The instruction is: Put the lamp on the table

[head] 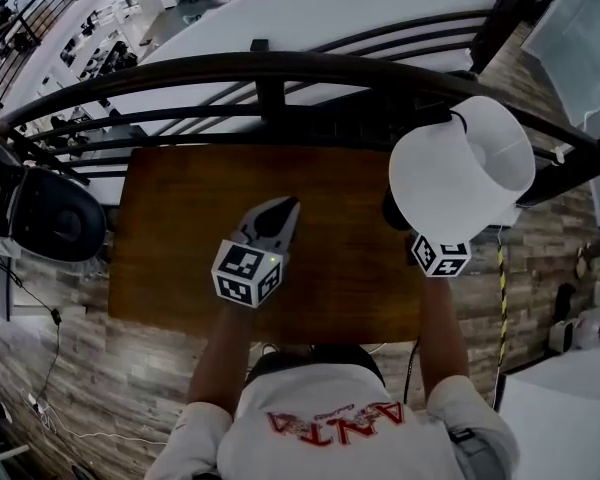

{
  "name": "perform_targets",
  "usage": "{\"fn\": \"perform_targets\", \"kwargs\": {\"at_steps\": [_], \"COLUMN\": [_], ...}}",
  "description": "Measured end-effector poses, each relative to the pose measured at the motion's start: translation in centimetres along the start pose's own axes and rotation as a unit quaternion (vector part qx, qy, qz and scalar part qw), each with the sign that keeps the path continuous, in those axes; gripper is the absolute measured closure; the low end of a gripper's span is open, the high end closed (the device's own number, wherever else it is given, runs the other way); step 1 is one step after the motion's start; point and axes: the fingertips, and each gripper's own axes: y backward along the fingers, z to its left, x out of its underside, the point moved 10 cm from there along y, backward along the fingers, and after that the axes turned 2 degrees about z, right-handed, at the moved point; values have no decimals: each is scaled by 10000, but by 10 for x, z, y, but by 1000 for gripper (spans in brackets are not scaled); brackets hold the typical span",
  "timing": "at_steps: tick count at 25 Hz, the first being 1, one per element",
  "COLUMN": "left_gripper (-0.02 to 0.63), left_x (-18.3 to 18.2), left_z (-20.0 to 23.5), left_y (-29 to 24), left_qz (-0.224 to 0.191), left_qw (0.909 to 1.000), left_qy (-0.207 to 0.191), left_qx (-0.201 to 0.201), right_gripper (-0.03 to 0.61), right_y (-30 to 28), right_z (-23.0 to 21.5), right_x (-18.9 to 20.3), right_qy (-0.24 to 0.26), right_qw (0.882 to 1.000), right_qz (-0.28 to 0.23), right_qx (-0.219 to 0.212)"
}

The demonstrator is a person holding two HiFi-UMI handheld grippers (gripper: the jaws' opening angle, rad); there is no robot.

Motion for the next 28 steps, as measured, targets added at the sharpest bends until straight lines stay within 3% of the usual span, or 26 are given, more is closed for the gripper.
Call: {"fn": "perform_targets", "kwargs": {"at_steps": [15, 28], "left_gripper": [591, 591], "left_x": [40, 73], "left_z": [38, 38], "left_y": [-109, -156], "left_qz": [441, 700], "left_qw": [9988, 9970], "left_qy": [205, 319], "left_qx": [-69, 29], "right_gripper": [448, 448], "right_y": [-122, -159], "right_z": [-71, -93], "right_x": [65, 113], "right_qy": [-175, -166], "right_qw": [9998, 9997], "right_qz": [45, 153], "right_qx": [-121, -35]}}
